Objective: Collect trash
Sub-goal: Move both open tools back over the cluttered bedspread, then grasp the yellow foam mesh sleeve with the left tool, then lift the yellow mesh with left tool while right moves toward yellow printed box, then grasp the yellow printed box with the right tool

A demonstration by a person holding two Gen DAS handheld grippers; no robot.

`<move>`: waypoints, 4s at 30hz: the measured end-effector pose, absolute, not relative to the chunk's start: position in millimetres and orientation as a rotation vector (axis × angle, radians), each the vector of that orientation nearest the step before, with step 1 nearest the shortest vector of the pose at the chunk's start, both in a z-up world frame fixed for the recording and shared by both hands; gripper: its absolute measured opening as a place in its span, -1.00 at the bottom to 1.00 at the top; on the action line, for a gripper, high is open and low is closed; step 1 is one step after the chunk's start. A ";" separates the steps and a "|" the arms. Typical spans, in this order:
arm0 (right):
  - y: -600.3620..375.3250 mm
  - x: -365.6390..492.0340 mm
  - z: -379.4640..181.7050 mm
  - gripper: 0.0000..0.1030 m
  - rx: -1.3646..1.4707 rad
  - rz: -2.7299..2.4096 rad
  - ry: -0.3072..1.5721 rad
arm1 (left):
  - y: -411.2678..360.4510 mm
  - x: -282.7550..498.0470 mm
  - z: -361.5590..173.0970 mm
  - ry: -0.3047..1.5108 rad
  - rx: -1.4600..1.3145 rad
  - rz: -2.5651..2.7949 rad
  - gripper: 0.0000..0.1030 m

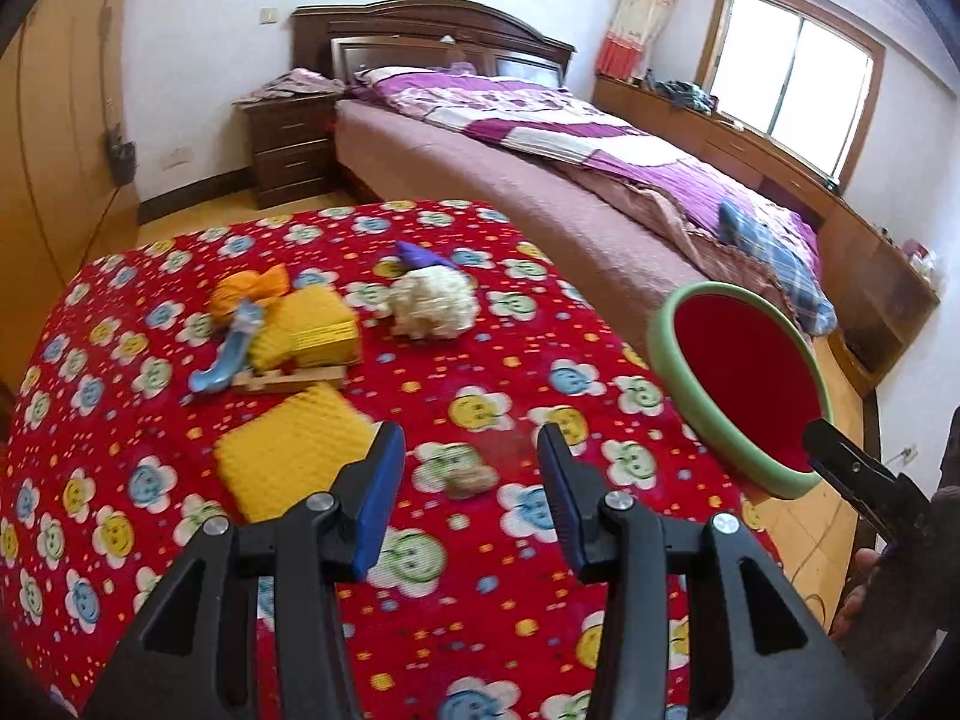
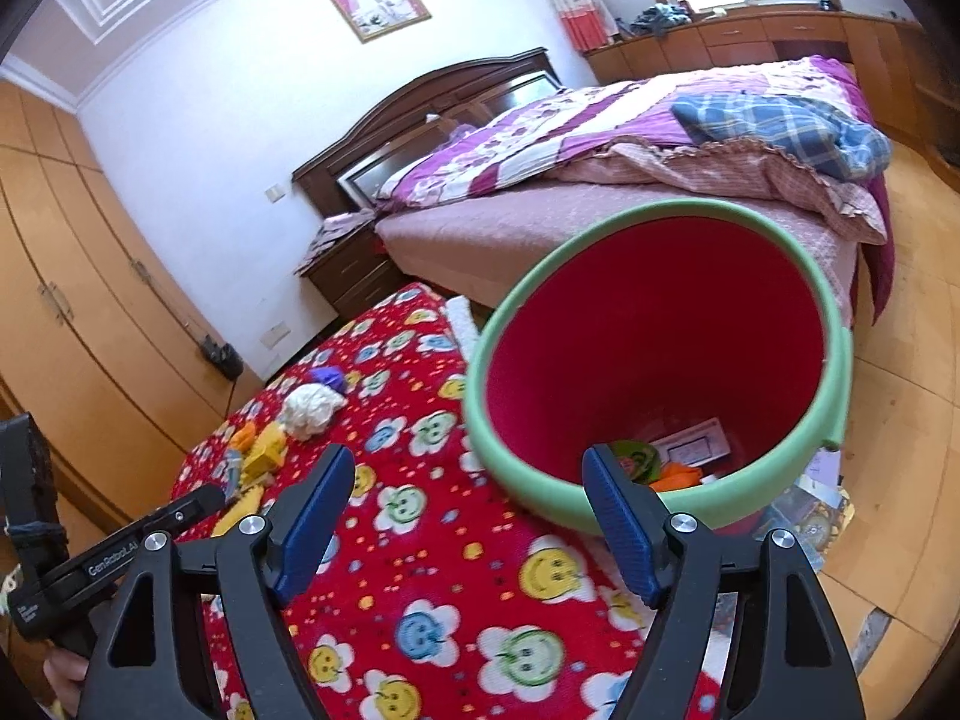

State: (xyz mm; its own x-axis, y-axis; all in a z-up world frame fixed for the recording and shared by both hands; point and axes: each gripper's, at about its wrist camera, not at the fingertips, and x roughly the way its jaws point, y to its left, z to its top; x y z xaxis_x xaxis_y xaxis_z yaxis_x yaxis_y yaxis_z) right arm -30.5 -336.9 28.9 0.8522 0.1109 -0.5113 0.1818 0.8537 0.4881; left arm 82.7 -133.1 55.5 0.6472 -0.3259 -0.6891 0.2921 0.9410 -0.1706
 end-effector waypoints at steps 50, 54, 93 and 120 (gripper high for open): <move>-279.8 -3.2 8.7 0.55 0.457 0.075 0.672 | -69.3 144.4 -0.6 0.898 -0.303 -0.251 -0.61; -274.9 -5.2 11.7 0.55 0.440 0.086 0.674 | -68.1 140.5 8.4 0.869 -0.305 -0.279 -0.79; -133.8 121.2 31.9 0.54 0.233 0.253 0.764 | 73.9 149.7 32.0 0.690 -0.291 0.042 -0.79; -109.0 192.4 -12.1 -0.13 0.164 0.205 0.842 | 68.0 155.5 12.3 0.695 -0.330 -0.018 -0.79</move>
State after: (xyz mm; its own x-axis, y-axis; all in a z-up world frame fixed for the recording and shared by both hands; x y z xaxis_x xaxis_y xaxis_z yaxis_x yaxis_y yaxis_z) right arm 192.4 -109.0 -12.1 0.6485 0.2438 -0.7212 -0.1148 0.9678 0.2239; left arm 155.5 68.0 12.3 0.7703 -0.1252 -0.6253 -0.0928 0.9481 -0.3042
